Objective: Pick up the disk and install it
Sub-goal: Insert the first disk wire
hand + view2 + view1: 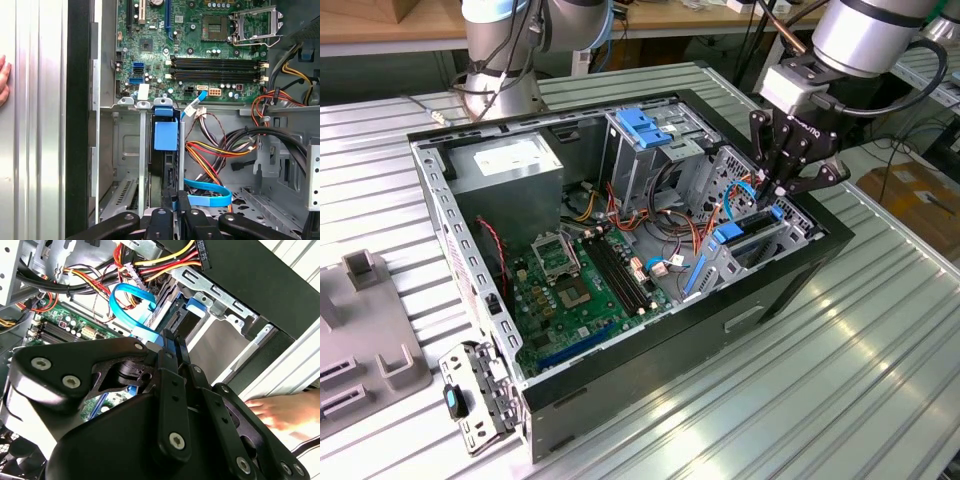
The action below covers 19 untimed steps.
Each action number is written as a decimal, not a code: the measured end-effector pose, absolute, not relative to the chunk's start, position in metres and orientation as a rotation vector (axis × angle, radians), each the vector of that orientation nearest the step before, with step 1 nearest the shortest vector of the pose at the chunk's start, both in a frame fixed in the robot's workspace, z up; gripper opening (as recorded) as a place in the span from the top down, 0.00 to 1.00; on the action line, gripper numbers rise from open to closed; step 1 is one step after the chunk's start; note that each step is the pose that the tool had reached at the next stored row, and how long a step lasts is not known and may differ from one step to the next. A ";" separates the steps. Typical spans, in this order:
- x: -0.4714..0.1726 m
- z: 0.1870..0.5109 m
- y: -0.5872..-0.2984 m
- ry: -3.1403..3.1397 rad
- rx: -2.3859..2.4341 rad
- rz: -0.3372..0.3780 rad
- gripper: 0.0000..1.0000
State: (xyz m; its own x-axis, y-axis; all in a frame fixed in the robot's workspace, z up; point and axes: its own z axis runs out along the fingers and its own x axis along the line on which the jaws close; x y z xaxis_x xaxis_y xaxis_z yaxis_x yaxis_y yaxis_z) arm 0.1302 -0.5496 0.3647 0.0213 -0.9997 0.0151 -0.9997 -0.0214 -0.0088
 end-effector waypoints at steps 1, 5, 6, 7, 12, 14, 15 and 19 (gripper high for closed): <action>0.130 0.365 -0.550 -2.194 2.242 0.027 0.84; 0.130 0.365 -0.550 -2.194 2.242 0.027 0.84; 0.130 0.365 -0.550 -2.195 2.242 0.027 0.84; 0.130 0.365 -0.550 -2.195 2.242 0.026 0.84; 0.129 0.365 -0.551 -2.197 2.244 0.024 0.84; 0.126 0.365 -0.553 -2.201 2.249 0.025 0.84; 0.123 0.365 -0.553 -2.204 2.253 0.026 0.84; 0.115 0.365 -0.554 -2.211 2.263 0.029 0.84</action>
